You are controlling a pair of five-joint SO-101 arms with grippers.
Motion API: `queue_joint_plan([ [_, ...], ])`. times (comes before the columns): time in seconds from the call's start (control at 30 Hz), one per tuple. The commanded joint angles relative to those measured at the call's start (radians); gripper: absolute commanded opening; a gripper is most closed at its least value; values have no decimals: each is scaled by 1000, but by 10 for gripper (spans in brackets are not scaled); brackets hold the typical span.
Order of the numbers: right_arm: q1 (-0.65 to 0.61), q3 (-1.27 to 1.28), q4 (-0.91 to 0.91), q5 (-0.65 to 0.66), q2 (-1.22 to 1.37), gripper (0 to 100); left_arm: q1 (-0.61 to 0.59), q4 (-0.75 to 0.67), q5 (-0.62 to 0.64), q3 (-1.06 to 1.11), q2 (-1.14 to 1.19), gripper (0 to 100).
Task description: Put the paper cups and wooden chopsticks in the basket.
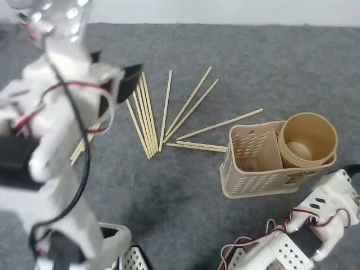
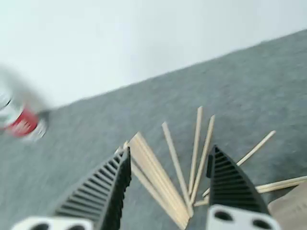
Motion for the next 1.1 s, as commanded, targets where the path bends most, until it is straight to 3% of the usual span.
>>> queue_joint_plan([
  [0.0, -15, 18, -8, -3, -8, 208, -100, 23, 5, 294, -203, 243],
  [0.13, -19, 11, 27, 5, -13, 208, -138, -38, 8, 562, -336, 243],
  [0.3, -79, 17, 31, 167, -13, 208, -140, -147, 8, 857, -499, 243],
  [0.47, -87, -37, 85, 224, -8, 210, -140, -241, 5, 1138, -669, 243],
  [0.57, -88, -123, 174, 226, -13, 212, -149, -373, 3, 1360, -775, 243],
  [0.77, -90, -330, 303, 304, -7, 212, -290, -637, 6, 1779, -948, 243],
  [1.07, -90, -566, 432, 359, -7, 212, -307, -847, 11, 2115, -993, 243],
])
